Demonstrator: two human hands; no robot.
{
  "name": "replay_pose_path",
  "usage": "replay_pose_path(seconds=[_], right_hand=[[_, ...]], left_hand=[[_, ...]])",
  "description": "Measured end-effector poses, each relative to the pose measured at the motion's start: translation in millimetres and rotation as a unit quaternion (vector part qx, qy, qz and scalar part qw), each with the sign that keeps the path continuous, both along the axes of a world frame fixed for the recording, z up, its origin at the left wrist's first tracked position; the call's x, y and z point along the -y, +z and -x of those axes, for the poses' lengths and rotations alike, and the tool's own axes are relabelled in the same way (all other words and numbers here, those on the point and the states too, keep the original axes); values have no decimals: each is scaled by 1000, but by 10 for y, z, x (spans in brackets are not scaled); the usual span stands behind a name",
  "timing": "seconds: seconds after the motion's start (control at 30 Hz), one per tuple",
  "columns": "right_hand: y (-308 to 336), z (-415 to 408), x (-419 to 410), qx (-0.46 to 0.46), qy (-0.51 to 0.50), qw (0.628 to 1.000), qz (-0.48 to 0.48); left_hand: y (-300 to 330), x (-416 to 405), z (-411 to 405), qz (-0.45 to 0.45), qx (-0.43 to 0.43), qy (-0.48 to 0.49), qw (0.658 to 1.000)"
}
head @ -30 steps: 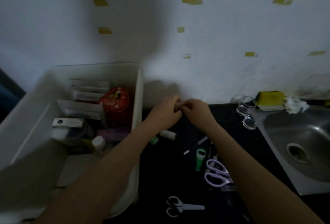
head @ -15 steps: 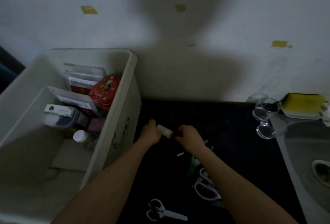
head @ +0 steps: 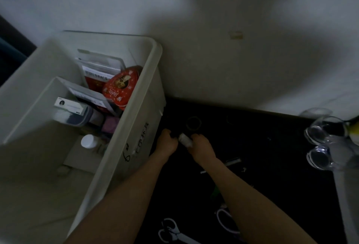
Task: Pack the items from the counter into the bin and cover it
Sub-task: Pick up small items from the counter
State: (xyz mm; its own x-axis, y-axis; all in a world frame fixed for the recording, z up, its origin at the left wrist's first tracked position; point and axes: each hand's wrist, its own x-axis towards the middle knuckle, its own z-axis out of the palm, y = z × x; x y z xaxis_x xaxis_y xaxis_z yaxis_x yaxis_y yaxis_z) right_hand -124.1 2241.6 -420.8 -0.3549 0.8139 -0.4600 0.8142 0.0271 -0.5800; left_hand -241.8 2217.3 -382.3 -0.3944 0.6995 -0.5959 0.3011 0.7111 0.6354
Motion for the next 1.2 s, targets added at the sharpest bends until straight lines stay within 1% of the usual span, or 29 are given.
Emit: replay_pose_path(seconds=[0.07,0.13,0.23,0.27,0.37,0.47,0.6,0.7,0.77,0.93,1.03,1.13,1.2], right_hand=[[40,-48,-6,-24,-6,1000,2],[134,-132,4,-73,-22,997,0],[360,-244,60,-151,-56,986,-29],[435,-267,75,-170,-74,982,-47],[680,-304,102,-210,-124,965,-95],[954,-290,145,-251,-162,947,-118],[1330,-207,277,-327,-199,912,-147],[1617,-103,391,-360,-197,897,-167],[1822,4,460,-386,-186,886,-174],[2318,382,667,-418,-141,872,-214],[2533,781,816,-436,-116,866,-214],[2599,1289,921,-435,-92,874,-198],[2559,1616,936,-399,-68,892,-200]], left_hand=[[4,-27,-27,-19,10,25,999],[34,-56,-62,-43,39,57,997],[171,-135,-157,-86,139,120,979],[259,-172,-207,-111,155,121,974],[573,-258,-349,-190,144,105,965],[932,-238,-433,-260,142,94,951],[1360,-94,-442,-326,139,66,933],[1684,63,-353,-363,122,48,923],[1916,167,-236,-403,120,46,906],[2468,460,223,-463,157,58,870],[2688,649,664,-490,169,51,854],[2710,788,1200,-482,112,30,868],[2629,865,1575,-458,82,16,885]])
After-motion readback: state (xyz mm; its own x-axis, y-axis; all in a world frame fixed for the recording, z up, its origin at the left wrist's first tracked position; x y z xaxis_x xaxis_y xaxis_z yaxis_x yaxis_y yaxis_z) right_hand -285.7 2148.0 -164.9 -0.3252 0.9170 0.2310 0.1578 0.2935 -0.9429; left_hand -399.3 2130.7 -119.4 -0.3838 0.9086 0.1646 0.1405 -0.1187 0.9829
